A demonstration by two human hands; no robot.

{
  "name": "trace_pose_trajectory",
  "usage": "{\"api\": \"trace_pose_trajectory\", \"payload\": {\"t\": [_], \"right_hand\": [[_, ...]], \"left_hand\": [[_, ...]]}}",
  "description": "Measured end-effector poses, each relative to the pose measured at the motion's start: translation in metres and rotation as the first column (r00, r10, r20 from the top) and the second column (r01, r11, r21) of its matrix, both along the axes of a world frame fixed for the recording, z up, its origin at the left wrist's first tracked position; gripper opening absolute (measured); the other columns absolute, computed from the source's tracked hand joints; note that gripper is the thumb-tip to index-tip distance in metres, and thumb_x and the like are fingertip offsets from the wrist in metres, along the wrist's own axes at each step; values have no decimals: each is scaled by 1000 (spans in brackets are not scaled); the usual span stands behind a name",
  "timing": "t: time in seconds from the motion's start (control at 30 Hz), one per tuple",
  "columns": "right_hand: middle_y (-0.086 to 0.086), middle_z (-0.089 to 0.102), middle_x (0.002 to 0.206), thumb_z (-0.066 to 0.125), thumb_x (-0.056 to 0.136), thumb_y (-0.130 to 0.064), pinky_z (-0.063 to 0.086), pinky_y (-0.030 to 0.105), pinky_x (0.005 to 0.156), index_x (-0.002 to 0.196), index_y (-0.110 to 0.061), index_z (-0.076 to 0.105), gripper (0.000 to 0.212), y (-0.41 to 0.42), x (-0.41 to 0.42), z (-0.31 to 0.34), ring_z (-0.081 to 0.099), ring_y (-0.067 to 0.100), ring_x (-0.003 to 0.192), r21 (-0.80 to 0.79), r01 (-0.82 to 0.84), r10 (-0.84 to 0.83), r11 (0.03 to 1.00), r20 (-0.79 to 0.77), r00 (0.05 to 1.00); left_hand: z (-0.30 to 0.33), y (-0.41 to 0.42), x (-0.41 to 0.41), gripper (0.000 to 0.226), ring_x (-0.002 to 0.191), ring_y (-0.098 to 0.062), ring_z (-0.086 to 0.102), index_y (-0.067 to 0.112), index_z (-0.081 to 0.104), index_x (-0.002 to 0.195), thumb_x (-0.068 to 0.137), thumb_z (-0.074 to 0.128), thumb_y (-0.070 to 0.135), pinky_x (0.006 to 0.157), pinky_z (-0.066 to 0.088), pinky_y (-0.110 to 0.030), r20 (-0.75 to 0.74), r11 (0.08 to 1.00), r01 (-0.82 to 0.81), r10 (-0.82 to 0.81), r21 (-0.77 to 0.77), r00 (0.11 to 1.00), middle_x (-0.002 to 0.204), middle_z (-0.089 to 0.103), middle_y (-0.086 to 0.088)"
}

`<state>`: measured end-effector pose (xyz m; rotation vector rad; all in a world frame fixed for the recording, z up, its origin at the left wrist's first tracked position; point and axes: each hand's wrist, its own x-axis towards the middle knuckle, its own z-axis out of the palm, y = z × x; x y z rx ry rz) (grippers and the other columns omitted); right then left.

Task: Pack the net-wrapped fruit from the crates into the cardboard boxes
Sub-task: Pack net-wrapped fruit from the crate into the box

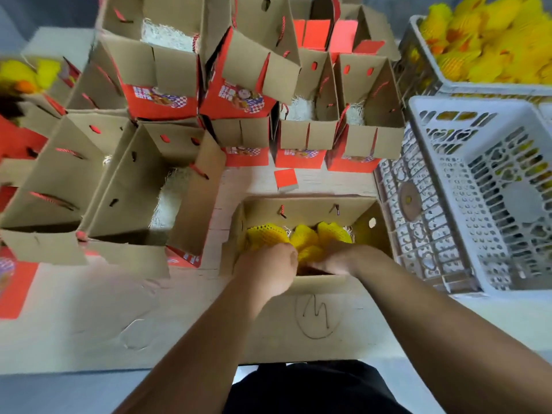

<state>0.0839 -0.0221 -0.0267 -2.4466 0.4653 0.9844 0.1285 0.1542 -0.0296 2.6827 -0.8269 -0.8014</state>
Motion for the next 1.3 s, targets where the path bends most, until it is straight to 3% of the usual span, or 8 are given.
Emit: {"api": "trace_pose_trajectory", "payload": {"t": [0.23,0.33,0.5,0.7,0.83,1.0,1.13,1.3], "right_hand": [[-6,41,122,37,88,-74,31,37,99,132,-44,45,54,3,12,-13,43,23,122,-62,-103,94,993,-137,986],[7,40,156,47,94,-63,33,42,110,158,-22,27,78,-2,17,-22,40,32,141,-11,187,-185,982,-202,962],[8,47,139,59,80,-68,36,47,109,134,-31,38,70,3,12,-27,46,31,128,-63,67,-65,996,26,998],[5,57,122,61,90,-42,43,35,97,94,-29,46,21,7,12,-3,54,31,125,-134,-1,13,991,86,996],[-1,64,121,57,92,-36,49,37,100,123,-28,55,32,13,5,-3,59,25,120,-127,120,-102,985,137,985],[2,66,117,59,94,-34,45,27,95,112,-23,60,21,15,1,1,59,23,114,-43,120,-110,992,174,978],[-6,67,83,61,94,-28,44,28,66,111,-25,59,17,8,-17,13,64,20,77,162,269,-314,949,473,823],[-6,70,97,65,93,-11,48,21,81,104,-17,70,13,-4,-45,32,64,9,89,300,369,-465,880,703,538]], "left_hand": [[-16,-8,18,41,107,-30,57,19,62,110,95,39,49,100,46,-41,-334,991,55,-12,119,943,116,62,-10],[-17,-10,24,28,97,-25,57,21,59,95,96,45,45,87,44,-36,-408,995,48,-6,92,913,100,59,-6],[-18,-15,21,33,85,-21,55,22,57,82,84,43,52,70,39,-34,-451,984,71,10,162,892,92,57,-6],[-16,-10,22,33,74,-27,57,21,54,79,81,40,51,60,34,-33,-331,996,-59,35,-65,943,76,55,0],[-8,-8,14,47,87,-19,63,47,62,122,82,39,57,69,47,-28,-101,989,-91,80,-114,992,109,72,14],[-1,-10,15,39,88,-25,67,41,65,106,80,40,57,81,59,-37,-152,993,-82,69,-82,986,96,72,9],[2,-6,12,39,95,-19,69,47,62,120,86,43,55,81,59,-35,-33,975,-112,108,-193,994,111,72,16],[6,-8,5,21,100,-7,68,39,68,111,97,55,32,81,58,-35,-1,851,-179,205,-493,979,109,72,21]]}}
